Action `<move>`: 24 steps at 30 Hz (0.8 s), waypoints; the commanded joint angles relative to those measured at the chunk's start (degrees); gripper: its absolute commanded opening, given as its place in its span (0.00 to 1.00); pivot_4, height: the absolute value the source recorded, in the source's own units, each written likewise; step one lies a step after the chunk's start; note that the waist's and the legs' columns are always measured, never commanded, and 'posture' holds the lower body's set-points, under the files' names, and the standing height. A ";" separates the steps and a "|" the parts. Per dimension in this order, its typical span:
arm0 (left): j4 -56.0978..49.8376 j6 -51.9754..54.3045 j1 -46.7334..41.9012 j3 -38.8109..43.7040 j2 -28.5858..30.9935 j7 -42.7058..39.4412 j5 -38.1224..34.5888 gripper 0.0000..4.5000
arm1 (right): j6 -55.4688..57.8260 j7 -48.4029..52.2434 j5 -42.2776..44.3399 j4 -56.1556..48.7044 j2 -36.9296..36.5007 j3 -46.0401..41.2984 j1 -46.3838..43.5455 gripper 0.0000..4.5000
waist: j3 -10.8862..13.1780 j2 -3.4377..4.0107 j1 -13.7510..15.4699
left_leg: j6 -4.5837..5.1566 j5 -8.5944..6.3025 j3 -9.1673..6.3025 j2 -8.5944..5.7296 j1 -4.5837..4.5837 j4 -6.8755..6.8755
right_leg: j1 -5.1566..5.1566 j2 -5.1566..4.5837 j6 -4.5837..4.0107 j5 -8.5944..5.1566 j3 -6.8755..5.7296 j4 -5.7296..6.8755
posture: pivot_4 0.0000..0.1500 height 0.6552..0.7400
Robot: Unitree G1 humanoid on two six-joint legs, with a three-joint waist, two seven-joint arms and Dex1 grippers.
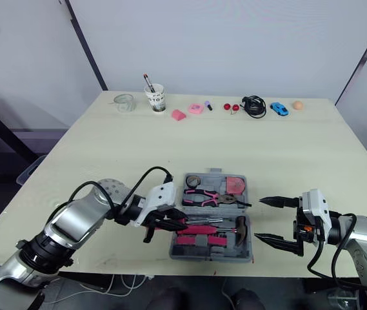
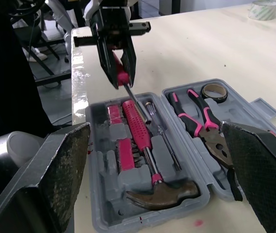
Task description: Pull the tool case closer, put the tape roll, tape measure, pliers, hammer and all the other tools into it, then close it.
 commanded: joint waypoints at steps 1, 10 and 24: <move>-2.92 0.84 -1.13 -2.46 -1.06 -0.67 0.80 0.11 | -1.07 -0.10 0.66 -1.56 0.17 -1.08 0.42 1.00 | 0.00 0.00 0.01 | 0.00 0.00 0.00 0.00 0.00 0.00 | 0.00 0.00 0.00 0.00 0.00 0.00 | 1.00 1.00; -3.55 2.72 -2.10 -7.30 -2.38 -0.08 4.20 0.11 | -0.99 0.23 0.62 -1.46 0.06 -0.84 0.57 1.00 | 0.00 0.00 0.02 | 0.00 0.00 0.00 0.00 -0.01 0.02 | 0.00 0.00 0.00 0.00 0.01 0.00 | 1.00 1.00; -2.41 4.63 -5.64 -14.03 -7.01 0.77 9.17 0.11 | -1.69 3.81 -1.26 -0.41 -2.54 -0.12 2.06 1.00 | 0.00 0.00 0.02 | 0.00 0.00 -0.01 -0.01 -0.01 0.03 | 0.00 0.01 0.00 0.00 0.02 0.00 | 1.00 1.00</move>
